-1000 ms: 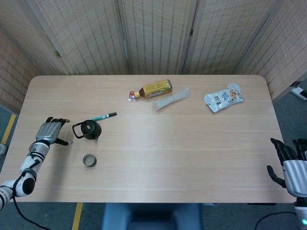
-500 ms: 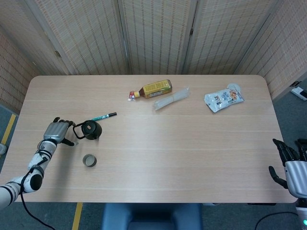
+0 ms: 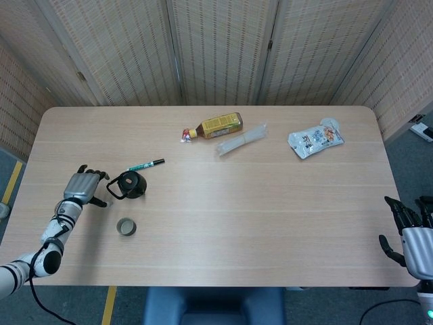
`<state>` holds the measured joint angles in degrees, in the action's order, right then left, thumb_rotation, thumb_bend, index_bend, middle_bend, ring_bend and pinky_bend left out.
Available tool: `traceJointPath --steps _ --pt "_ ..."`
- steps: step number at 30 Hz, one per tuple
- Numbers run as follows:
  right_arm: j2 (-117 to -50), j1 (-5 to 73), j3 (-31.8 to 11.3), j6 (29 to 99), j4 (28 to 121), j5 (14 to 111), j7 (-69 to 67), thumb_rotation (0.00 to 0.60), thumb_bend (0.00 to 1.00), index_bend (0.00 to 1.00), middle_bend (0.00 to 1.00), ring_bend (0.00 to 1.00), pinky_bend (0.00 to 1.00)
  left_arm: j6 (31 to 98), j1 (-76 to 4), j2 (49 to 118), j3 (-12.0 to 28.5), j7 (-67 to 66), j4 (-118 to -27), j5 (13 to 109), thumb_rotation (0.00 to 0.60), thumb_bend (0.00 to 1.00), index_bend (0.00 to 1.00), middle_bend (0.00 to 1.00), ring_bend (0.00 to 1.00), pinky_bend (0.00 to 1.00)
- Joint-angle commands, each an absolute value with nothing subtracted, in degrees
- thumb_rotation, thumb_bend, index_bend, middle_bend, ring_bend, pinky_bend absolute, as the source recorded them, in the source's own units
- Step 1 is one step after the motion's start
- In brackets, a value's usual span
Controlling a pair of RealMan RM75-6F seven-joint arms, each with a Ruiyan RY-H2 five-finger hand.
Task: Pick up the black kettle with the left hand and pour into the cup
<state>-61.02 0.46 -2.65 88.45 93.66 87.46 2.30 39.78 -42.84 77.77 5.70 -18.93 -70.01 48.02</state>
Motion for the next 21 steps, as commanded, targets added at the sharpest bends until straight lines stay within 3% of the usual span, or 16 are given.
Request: traceJointPath --steps 1,5,10,21 --pt "-60.97 0.41 -2.66 88.30 93.72 87.18 2.38 0.600 0.39 0.06 0.18 0.23 0.05 43.45 -41.47 77.64 6.54 -15.73 -70.56 51.98 0.462 0.20 0.27 0.31 0.23 0.00" --pt "-60.68 0.50 -2.69 87.86 94.02 86.83 2.57 0.600 0.39 0.06 0.21 0.25 0.06 48.66 -38.97 77.64 6.61 -7.53 -70.29 61.67 0.469 0.20 0.28 0.32 0.24 0.00" --pt "-59.92 0.69 -3.18 87.41 95.24 85.83 3.33 0.600 0.39 0.06 0.24 0.26 0.07 53.50 -37.73 77.71 3.92 0.35 -68.42 74.22 0.463 0.20 0.35 0.37 0.29 0.00" --pt "-57.70 1.12 -3.79 86.51 98.51 84.42 5.62 0.600 0.39 0.06 0.24 0.26 0.07 54.99 -38.16 78.78 0.70 6.79 -65.37 83.61 0.458 0.20 0.39 0.40 0.31 0.00"
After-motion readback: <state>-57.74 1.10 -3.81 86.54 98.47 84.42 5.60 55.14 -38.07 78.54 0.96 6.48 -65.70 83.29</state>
